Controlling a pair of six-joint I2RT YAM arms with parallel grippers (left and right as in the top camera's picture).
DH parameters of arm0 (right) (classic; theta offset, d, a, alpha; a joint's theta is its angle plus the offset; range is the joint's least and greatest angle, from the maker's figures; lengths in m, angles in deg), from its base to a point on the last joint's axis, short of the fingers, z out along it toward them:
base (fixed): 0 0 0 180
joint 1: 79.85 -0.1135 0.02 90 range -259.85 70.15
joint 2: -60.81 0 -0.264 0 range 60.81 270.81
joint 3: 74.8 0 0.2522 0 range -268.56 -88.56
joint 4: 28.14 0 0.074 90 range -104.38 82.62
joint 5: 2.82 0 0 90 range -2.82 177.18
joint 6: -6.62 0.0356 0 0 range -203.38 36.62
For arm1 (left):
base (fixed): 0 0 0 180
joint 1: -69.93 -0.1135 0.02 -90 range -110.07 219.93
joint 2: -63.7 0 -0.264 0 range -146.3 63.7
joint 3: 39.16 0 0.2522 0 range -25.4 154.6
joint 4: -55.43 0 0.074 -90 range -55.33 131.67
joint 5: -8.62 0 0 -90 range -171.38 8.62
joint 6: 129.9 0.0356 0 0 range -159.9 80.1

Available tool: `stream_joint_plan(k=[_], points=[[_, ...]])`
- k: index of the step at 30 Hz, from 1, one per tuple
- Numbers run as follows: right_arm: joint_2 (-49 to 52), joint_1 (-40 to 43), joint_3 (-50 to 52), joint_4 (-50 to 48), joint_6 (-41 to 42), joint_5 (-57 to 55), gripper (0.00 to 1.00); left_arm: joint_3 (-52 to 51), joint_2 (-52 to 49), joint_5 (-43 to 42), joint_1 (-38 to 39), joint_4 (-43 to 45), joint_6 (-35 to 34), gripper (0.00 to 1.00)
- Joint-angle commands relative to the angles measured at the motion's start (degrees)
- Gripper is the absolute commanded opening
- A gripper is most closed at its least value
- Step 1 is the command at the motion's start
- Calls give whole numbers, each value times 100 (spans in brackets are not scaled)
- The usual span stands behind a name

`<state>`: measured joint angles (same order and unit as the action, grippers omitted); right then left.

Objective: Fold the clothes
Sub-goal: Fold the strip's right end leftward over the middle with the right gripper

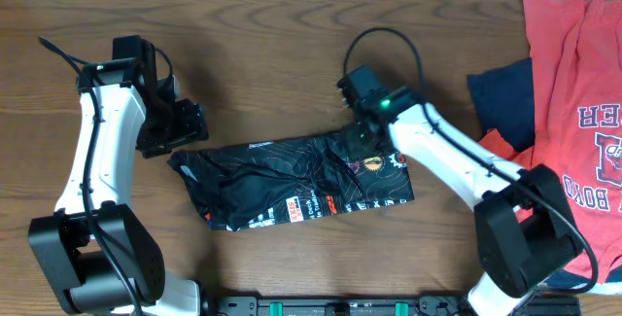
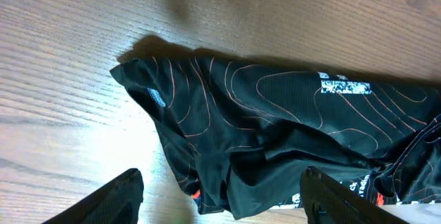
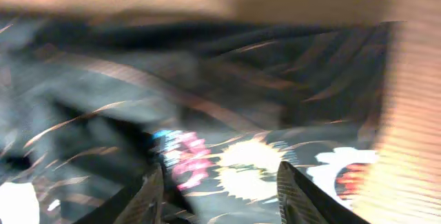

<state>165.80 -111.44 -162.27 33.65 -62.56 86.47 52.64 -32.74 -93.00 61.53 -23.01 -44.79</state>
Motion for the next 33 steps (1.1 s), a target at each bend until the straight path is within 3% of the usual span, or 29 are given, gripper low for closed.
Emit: stream_joint_plan(k=[1, 4, 14, 21, 33], points=[[-11, 197, -160, 7, -116, -44, 49, -96, -22, 13, -4, -57, -35, 75], [15, 170, -149, 186, -229, 160, 45, -98, -22, 13, -4, -57, -35, 75], [450, -509, -33, -63, -247, 564, 46, -96, -22, 79, -4, -76, -31, 76], [785, -813, -35, -756, -592, 1989, 46, -96, -22, 79, -4, -197, -31, 75], [118, -527, -450, -1029, -1019, 2107, 52, -98, -22, 79, -4, -382, -31, 77]])
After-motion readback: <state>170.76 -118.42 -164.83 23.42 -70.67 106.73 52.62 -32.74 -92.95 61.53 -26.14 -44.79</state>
